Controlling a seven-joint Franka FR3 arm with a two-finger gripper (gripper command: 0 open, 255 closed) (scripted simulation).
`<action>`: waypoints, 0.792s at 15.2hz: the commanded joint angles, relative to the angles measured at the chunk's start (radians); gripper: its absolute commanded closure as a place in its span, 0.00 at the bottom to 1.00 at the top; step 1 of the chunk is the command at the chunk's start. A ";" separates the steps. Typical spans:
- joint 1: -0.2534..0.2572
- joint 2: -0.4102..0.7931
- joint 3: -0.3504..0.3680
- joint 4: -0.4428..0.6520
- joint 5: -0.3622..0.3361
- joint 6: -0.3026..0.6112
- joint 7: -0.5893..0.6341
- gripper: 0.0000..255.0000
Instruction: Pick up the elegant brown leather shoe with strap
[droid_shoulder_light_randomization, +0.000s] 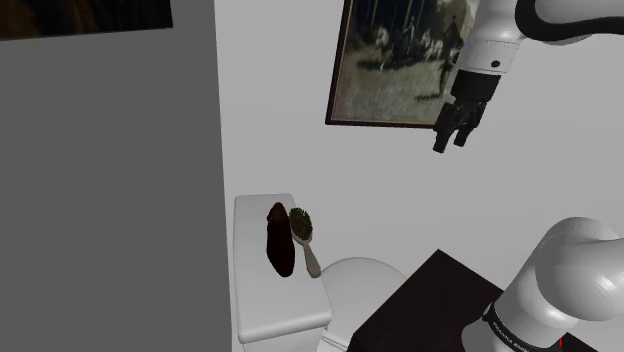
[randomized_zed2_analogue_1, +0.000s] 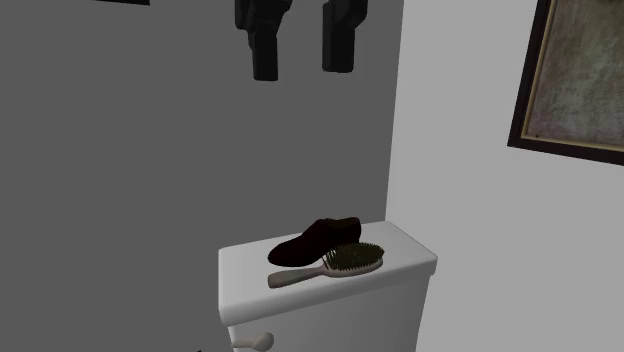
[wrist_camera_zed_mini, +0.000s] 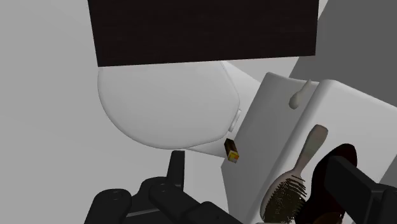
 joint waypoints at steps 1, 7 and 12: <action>0.000 0.000 0.000 0.000 0.000 0.000 0.000 0.00; 0.017 0.153 0.026 -0.038 0.077 0.168 0.043 0.00; 0.035 0.307 0.048 -0.035 0.139 0.303 0.068 0.00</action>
